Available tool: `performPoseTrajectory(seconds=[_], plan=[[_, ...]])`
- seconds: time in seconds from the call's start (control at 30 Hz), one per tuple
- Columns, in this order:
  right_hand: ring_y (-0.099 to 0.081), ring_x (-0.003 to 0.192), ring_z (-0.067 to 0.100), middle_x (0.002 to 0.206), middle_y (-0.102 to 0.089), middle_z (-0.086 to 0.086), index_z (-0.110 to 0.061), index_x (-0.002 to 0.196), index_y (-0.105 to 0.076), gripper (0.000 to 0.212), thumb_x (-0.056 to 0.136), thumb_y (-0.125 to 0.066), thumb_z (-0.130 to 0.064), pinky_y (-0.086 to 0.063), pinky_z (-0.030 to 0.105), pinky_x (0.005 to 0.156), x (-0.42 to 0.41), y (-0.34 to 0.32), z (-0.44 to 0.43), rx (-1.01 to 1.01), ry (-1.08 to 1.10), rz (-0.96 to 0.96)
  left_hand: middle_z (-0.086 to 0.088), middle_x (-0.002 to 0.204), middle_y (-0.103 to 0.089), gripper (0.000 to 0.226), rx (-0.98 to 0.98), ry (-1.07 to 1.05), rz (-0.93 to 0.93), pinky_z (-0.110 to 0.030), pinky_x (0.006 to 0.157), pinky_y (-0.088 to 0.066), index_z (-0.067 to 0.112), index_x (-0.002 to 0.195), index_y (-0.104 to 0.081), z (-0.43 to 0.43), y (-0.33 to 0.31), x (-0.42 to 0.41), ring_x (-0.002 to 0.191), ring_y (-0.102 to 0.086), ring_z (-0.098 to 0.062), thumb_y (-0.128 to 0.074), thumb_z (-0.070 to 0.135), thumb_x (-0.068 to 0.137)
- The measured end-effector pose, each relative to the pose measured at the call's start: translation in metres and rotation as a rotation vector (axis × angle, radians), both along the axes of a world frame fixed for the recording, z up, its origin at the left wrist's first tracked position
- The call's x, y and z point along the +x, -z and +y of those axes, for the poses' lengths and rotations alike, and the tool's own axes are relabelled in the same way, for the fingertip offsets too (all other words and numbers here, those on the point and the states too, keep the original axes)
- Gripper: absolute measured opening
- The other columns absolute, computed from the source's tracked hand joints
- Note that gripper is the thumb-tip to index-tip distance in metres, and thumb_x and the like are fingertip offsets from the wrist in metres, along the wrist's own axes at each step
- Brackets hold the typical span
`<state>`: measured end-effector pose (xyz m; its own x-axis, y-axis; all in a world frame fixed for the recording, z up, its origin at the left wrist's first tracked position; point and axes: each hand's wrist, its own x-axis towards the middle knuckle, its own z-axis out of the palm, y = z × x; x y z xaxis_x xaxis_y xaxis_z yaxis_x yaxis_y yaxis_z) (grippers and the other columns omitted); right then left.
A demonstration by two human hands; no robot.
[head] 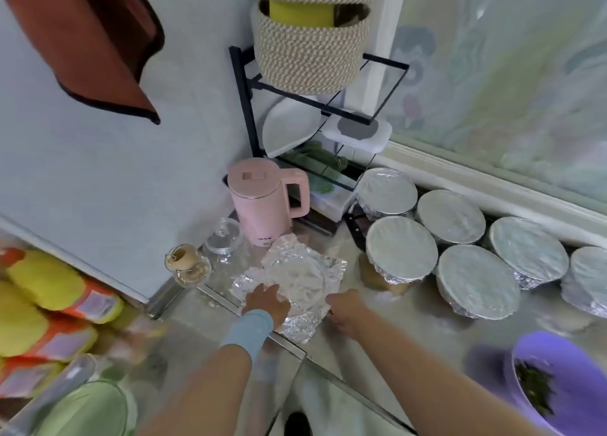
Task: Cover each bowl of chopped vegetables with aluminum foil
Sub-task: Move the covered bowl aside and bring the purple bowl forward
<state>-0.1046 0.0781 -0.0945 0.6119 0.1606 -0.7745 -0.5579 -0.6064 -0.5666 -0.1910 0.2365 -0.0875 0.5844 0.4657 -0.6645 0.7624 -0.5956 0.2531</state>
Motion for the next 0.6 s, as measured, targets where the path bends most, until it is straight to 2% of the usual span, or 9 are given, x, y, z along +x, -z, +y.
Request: performPoseTrajectory(seconds=[0.07, 0.13, 0.23, 0.27, 0.33, 0.4, 0.43, 0.5, 0.6], plan=[[-0.043, 0.063, 0.020, 0.080, -0.050, 0.012, -0.014, 0.095, -0.051, 0.027, 0.074, -0.068, -0.016, -0.034, 0.024, 0.055, -0.004, -0.002, 0.007, 0.022, 0.108, 0.060, -0.005, 0.160, -0.017, 0.059, -0.020, 0.012, -0.017, -0.043, 0.117, -0.025, 0.029, 0.153, -0.026, 0.006, 0.005, -0.003, 0.146, -0.017, -0.031, -0.041, 0.041, 0.097], [-0.039, 0.054, 0.018, 0.069, -0.046, 0.010, -0.014, 0.084, -0.053, 0.017, 0.083, -0.070, -0.016, -0.027, 0.023, 0.054, -0.006, -0.004, 0.010, -0.008, 0.122, 0.098, -0.008, 0.154, -0.026, 0.056, -0.027, -0.017, -0.059, -0.043, 0.114, -0.032, 0.027, 0.150, -0.032, 0.010, 0.009, -0.004, 0.142, -0.027, -0.031, -0.044, 0.039, 0.096], [-0.048, 0.057, 0.021, 0.067, -0.051, 0.012, -0.008, 0.080, -0.055, 0.019, 0.082, -0.073, -0.016, -0.040, 0.029, 0.053, -0.004, -0.004, 0.013, -0.017, 0.088, -0.022, -0.008, 0.146, -0.033, 0.051, -0.059, -0.068, -0.127, -0.040, 0.107, -0.041, 0.026, 0.145, -0.039, 0.015, 0.005, -0.004, 0.133, -0.041, -0.029, -0.048, 0.034, 0.096], [-0.051, 0.061, 0.022, 0.070, -0.053, 0.011, -0.007, 0.084, -0.056, 0.017, 0.083, -0.072, -0.014, -0.047, 0.032, 0.056, -0.003, -0.008, 0.014, 0.005, 0.084, -0.070, -0.007, 0.145, -0.035, 0.049, -0.058, -0.078, -0.171, -0.040, 0.106, -0.042, 0.027, 0.144, -0.041, 0.017, 0.003, -0.003, 0.132, -0.044, -0.027, -0.049, 0.031, 0.096], [-0.058, 0.072, 0.022, 0.084, -0.060, 0.008, -0.007, 0.099, -0.059, 0.016, 0.086, -0.068, -0.011, -0.055, 0.036, 0.072, 0.001, -0.018, 0.014, 0.064, 0.115, -0.124, -0.003, 0.143, -0.040, 0.043, -0.044, -0.102, -0.310, -0.041, 0.105, -0.043, 0.027, 0.139, -0.046, 0.020, -0.005, 0.000, 0.126, -0.050, -0.024, -0.049, 0.025, 0.095], [-0.064, 0.079, 0.019, 0.094, -0.069, 0.003, -0.011, 0.109, -0.061, 0.027, 0.083, -0.068, -0.012, -0.056, 0.034, 0.076, 0.009, -0.031, 0.011, 0.087, 0.112, -0.229, -0.001, 0.136, -0.047, 0.039, -0.040, -0.135, -0.471, -0.042, 0.103, -0.045, 0.025, 0.133, -0.052, 0.024, -0.017, 0.006, 0.118, -0.054, -0.022, -0.050, 0.018, 0.094], [-0.065, 0.079, 0.017, 0.094, -0.070, 0.002, -0.014, 0.111, -0.062, 0.028, 0.083, -0.066, -0.013, -0.056, 0.032, 0.073, 0.013, -0.038, 0.010, 0.090, 0.091, -0.284, -0.001, 0.133, -0.049, 0.038, -0.039, -0.155, -0.548, -0.041, 0.102, -0.046, 0.023, 0.131, -0.053, 0.025, -0.024, 0.010, 0.116, -0.055, -0.021, -0.050, 0.014, 0.094], [-0.061, 0.072, 0.017, 0.087, -0.070, 0.001, -0.018, 0.106, -0.064, 0.024, 0.085, -0.056, -0.009, -0.049, 0.027, 0.061, 0.021, -0.056, 0.006, 0.103, 0.076, -0.361, -0.003, 0.132, -0.051, 0.039, -0.017, -0.190, -0.687, -0.039, 0.103, -0.045, 0.018, 0.129, -0.054, 0.025, -0.040, 0.018, 0.118, -0.053, -0.021, -0.048, 0.006, 0.092], [-0.046, 0.062, 0.019, 0.073, -0.059, 0.007, -0.007, 0.093, -0.065, 0.020, 0.083, -0.047, -0.004, -0.037, 0.029, 0.056, 0.036, -0.079, -0.004, 0.112, 0.153, -0.423, -0.003, 0.136, -0.045, 0.046, 0.076, -0.207, -0.814, -0.037, 0.106, -0.039, 0.018, 0.134, -0.047, 0.022, -0.060, 0.027, 0.126, -0.043, -0.022, -0.049, 0.005, 0.091]])
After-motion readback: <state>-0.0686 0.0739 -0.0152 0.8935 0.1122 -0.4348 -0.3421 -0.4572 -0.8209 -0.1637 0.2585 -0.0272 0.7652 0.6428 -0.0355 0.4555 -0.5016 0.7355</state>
